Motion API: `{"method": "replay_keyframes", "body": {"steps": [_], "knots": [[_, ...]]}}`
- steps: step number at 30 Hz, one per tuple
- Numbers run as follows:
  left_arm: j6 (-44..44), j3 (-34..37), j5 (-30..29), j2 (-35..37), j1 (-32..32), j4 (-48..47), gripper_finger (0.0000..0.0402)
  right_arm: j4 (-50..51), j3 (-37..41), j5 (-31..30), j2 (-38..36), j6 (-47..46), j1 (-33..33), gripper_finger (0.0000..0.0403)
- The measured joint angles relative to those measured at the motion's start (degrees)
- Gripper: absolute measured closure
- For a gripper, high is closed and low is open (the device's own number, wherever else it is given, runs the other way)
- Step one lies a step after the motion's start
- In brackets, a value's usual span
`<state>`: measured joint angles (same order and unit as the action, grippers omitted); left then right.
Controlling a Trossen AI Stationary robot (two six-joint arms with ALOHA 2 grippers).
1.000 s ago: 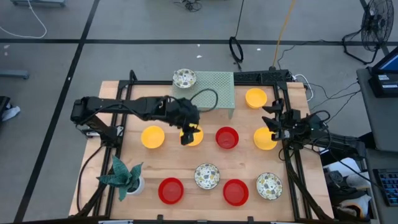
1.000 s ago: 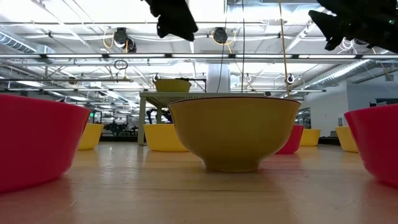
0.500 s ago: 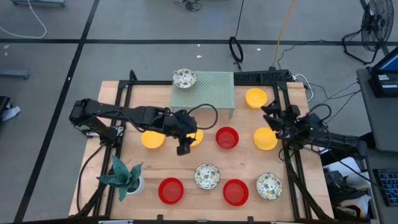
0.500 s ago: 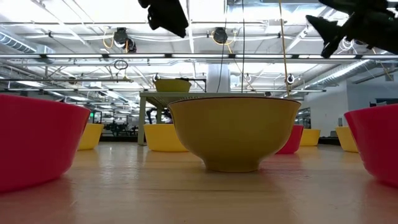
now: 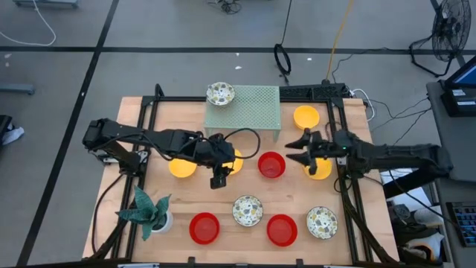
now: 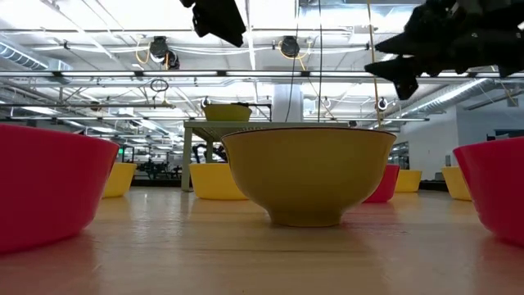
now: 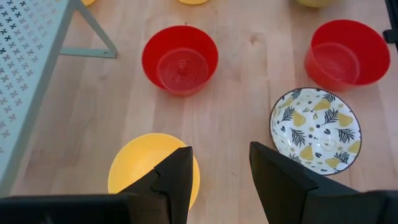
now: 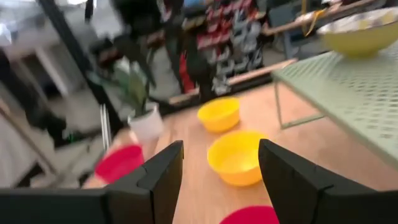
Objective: Pick & Place Mini bowls
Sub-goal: Put the red bowl on the shelf
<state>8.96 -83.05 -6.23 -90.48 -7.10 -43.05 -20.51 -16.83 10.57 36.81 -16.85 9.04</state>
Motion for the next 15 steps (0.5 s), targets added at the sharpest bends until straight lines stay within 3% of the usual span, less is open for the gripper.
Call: {"method": "replay_keyframes", "body": {"steps": [15], "knots": [[-1.3, 0.0, -3.4, 0.0, 0.3, -0.2, 0.0238, 5.0, -11.2, -1.8, 25.7, 15.7, -15.7, 0.0206]]}}
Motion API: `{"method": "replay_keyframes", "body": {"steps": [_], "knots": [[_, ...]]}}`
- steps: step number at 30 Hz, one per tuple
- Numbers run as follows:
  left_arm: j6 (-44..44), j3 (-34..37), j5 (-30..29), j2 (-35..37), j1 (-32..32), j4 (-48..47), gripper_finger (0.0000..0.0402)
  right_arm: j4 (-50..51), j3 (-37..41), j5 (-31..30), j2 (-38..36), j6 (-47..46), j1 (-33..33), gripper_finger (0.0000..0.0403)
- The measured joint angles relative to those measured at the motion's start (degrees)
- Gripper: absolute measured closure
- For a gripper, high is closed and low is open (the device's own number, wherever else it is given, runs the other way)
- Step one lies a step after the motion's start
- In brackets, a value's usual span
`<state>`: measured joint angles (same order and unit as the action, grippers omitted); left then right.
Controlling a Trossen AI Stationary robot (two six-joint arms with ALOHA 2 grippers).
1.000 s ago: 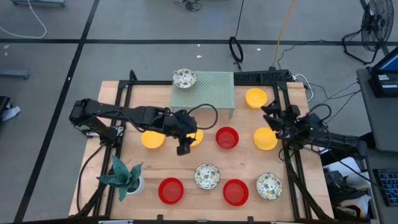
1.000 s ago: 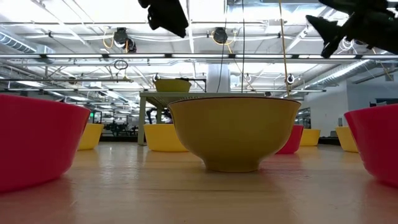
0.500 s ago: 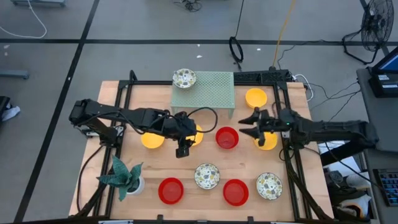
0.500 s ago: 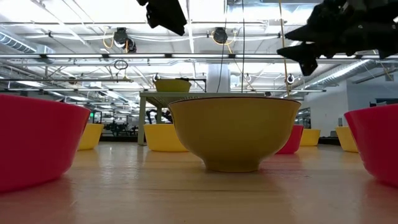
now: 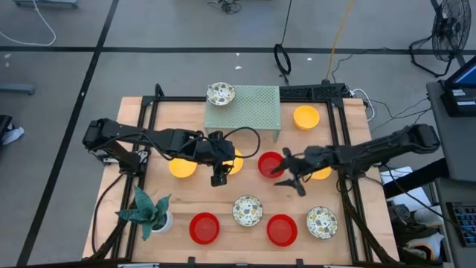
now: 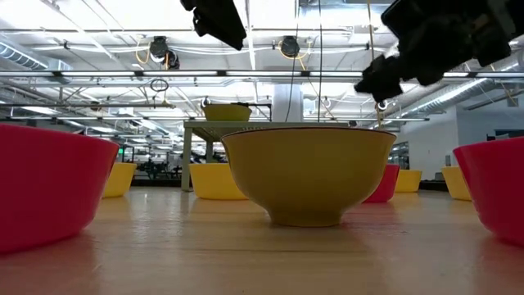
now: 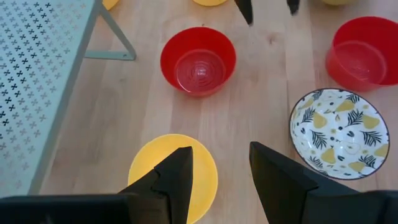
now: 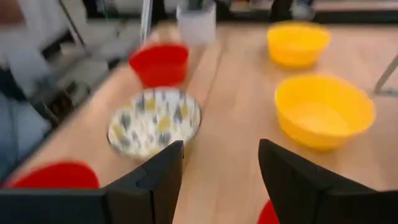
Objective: Pick & Place Mini bowls
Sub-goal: Put the red bowl on the shelf
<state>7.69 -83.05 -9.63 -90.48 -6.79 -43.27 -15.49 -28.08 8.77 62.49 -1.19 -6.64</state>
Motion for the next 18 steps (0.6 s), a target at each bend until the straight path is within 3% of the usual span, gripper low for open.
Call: {"method": "replay_keyframes", "body": {"steps": [5, 12, 18], "knots": [[0.2, 0.0, 0.0, 0.0, 0.0, -0.2, 0.0238, 8.0, -3.2, -8.8, 5.7, 2.9, -2.4, 0.0206], [0.3, 0.0, 0.0, 0.0, 0.0, -0.2, 0.0238, 11.0, -3.9, -10.9, 12.0, 3.2, -3.8, 0.0206], [0.3, 0.0, 0.0, 0.0, 0.0, -0.2, 0.0238, 12.7, -3.9, -22.9, 16.2, 3.2, -3.8, 0.0206]]}}
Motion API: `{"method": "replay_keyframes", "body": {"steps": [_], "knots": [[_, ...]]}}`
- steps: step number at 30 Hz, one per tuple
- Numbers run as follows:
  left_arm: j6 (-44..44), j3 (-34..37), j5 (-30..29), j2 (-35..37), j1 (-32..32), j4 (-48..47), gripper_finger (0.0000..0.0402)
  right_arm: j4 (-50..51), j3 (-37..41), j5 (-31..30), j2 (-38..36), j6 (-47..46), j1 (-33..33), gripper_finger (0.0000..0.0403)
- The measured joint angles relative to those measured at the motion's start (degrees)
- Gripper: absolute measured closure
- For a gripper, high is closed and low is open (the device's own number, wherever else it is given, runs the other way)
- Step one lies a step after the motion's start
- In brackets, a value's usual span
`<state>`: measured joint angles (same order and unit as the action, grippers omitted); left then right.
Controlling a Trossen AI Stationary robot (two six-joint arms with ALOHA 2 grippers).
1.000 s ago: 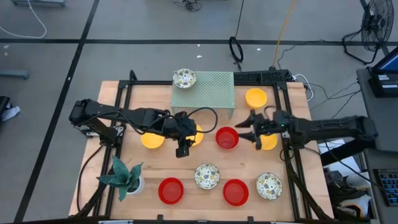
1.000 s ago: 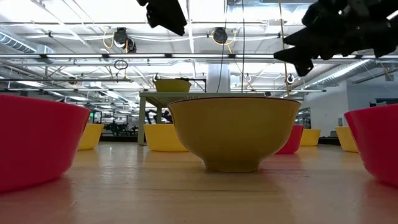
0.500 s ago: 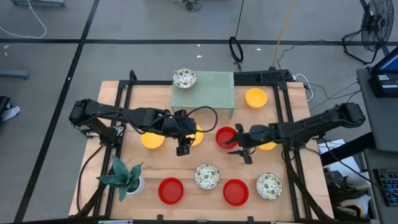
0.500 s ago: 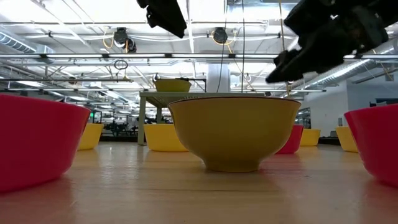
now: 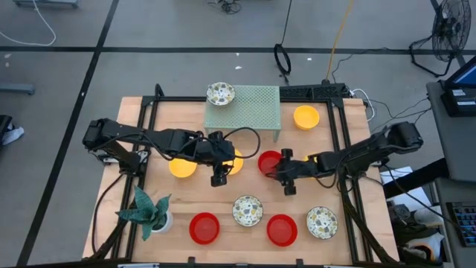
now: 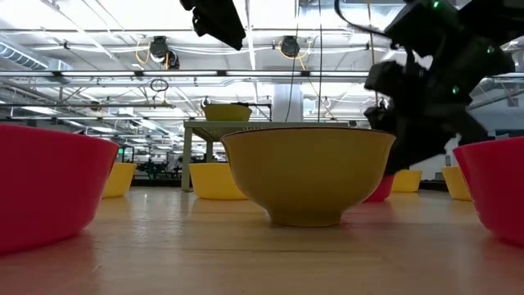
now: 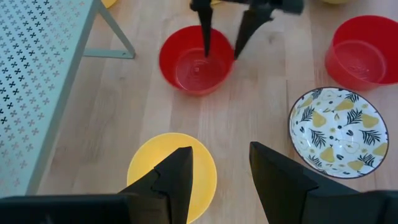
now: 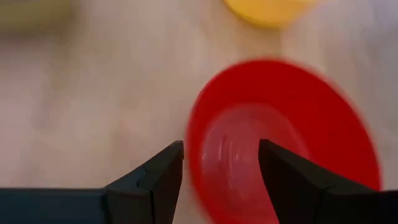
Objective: Pick & Place Mini bowls
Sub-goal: Put the red bowl on the shelf
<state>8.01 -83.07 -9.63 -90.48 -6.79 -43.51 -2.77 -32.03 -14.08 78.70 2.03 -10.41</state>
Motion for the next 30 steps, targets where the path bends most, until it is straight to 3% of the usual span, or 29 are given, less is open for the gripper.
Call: {"method": "replay_keyframes", "body": {"steps": [10, 15, 21, 30], "knots": [[0.0, 0.0, 0.0, 0.0, 0.0, 0.0, 0.0238, -0.6, 0.0, -1.1, 5.4, -2.3, -0.1, 0.0213], [0.1, 0.0, 0.0, 0.0, 0.0, 0.0, 0.0238, -0.9, 0.0, -1.1, 5.0, -3.1, -0.2, 0.0271], [0.5, 0.0, 0.0, 0.0, 0.0, 0.0, 0.0238, -0.8, 0.0, -0.7, 2.5, -5.5, -0.2, 0.0389], [1.1, 0.0, -1.1, 0.0, 0.0, 0.3, 0.0238, -12.9, -0.6, 6.7, -8.0, -8.3, -2.2, 0.0399]]}}
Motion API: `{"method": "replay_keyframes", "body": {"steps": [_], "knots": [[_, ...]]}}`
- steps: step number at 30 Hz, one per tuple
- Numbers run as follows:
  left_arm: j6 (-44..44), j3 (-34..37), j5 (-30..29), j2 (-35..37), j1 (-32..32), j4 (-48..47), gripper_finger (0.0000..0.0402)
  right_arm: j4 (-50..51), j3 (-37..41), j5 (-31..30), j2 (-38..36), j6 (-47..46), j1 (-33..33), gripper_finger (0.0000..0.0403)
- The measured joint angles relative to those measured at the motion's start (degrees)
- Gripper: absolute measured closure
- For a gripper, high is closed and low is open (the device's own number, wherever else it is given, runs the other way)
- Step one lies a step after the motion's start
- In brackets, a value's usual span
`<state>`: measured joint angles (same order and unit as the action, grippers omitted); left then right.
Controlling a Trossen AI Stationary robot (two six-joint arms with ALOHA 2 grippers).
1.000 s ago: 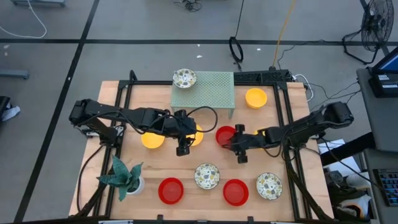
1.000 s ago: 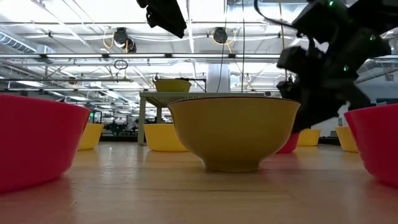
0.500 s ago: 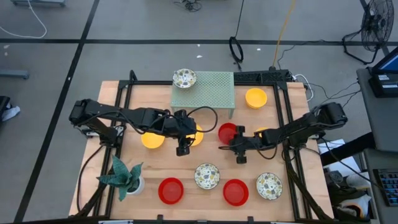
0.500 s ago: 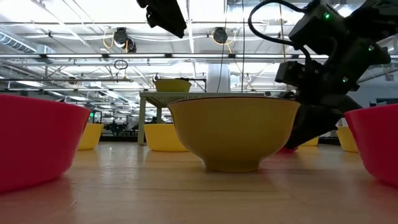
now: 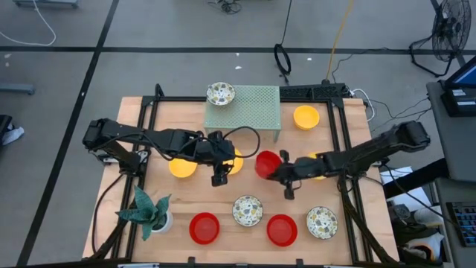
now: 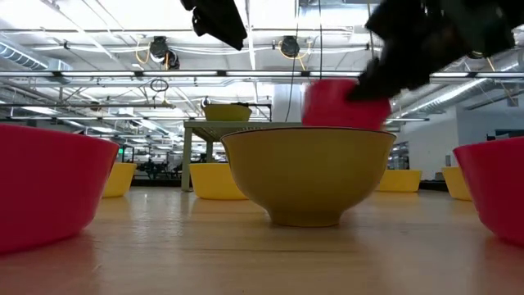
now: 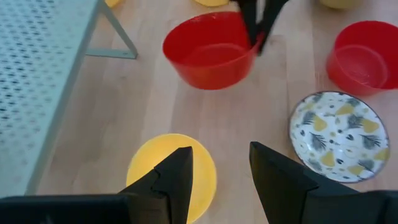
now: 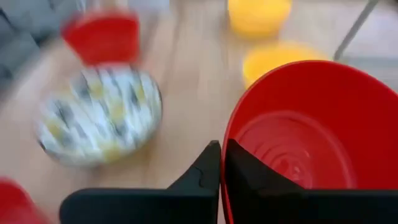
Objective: Pick & Place Mini bowls
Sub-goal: Put the red bowl on the shelf
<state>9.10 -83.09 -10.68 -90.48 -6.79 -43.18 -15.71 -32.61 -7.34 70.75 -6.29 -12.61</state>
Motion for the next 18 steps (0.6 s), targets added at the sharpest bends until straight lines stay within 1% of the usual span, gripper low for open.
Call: {"method": "replay_keyframes", "body": {"steps": [2, 4, 7, 12, 15, 18], "knots": [[0.0, 0.0, -1.6, 0.0, 0.0, 0.0, 0.0238, 0.3, -1.4, 0.0, -2.7, -1.4, 0.3, 0.04], [-0.1, 0.0, -3.4, 0.0, 0.0, 0.0, 0.0238, 3.0, -2.8, -0.1, -5.0, -1.4, 1.4, 0.0401], [-0.1, 0.0, -5.9, 0.1, 0.1, 0.1, 0.0238, 5.0, -5.2, -0.4, -6.2, 1.6, 4.1, 0.04], [-0.1, 0.0, -7.8, 0.1, 0.6, 0.2, 0.0238, 5.9, -9.7, -6.2, -5.3, 8.4, 11.0, 0.0401], [-0.1, 0.0, -7.9, 0.1, 1.0, 0.4, 0.0238, 6.3, -12.3, -6.1, -3.7, 11.2, 16.4, 0.0402], [-0.1, 0.0, -7.9, 0.1, 1.7, 1.0, 0.0238, 7.1, -14.5, -6.1, -1.4, 11.1, 21.1, 0.0402]]}}
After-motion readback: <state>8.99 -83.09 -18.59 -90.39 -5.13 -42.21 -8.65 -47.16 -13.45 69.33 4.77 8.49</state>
